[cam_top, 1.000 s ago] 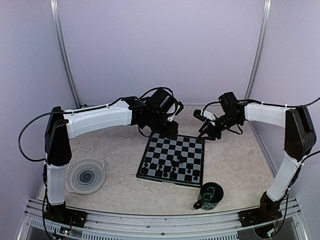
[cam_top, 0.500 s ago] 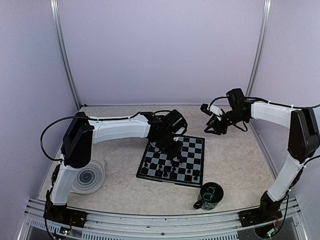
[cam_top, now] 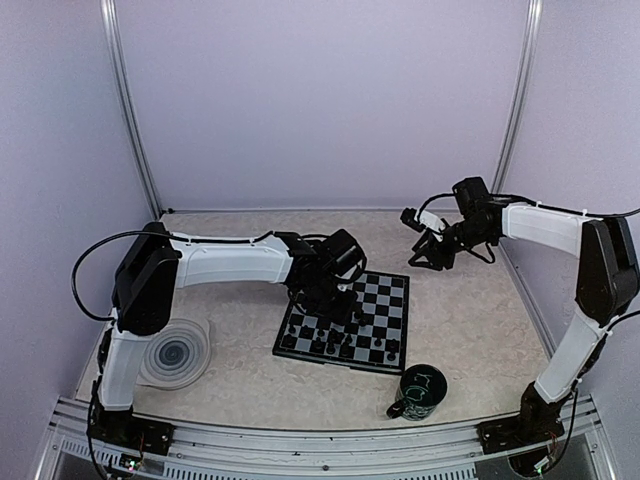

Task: Set up the chess pieces on the board
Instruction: Pick up the knight from the chessboard.

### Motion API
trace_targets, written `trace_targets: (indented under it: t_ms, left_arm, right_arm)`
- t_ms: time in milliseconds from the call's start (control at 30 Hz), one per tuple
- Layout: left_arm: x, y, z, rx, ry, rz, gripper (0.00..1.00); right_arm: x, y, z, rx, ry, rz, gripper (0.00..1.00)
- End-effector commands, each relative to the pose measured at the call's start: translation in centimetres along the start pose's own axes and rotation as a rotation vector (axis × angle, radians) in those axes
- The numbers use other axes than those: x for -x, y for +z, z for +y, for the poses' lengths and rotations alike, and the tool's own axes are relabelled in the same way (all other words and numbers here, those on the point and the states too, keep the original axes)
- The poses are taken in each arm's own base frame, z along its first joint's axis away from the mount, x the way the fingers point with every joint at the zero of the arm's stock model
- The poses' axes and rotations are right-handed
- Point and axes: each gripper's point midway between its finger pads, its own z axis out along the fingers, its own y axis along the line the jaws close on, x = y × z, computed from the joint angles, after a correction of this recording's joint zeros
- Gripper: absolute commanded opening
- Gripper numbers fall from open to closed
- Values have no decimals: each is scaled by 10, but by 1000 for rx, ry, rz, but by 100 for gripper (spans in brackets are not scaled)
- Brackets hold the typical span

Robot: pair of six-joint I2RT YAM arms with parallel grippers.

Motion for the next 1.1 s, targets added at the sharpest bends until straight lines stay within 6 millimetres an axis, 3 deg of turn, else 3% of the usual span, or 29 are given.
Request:
trace_targets:
  t_ms: [0, 267, 433, 600, 833, 1067]
  left_arm:
    - [11, -12, -11, -29, -3, -32, 35]
    - [20, -29, 3, 39, 81, -67, 36]
    - [32, -38, -6, -3, 154, -121, 37]
    - [46, -28, -16, -56, 141, -127, 36]
    - [52, -7, -11, -73, 110, -96, 36]
    - [44, 8, -13, -106, 105, -50, 36]
  right_arm:
    - [3, -5, 6, 18, -3, -8, 43]
    - [2, -2, 12, 53, 4, -13, 44]
    - [3, 2, 21, 103, -1, -22, 43]
    - [2, 4, 21, 103, 1, -13, 43]
    - [1, 4, 20, 94, -2, -9, 43]
    - [-3, 6, 20, 97, 0, 3, 43]
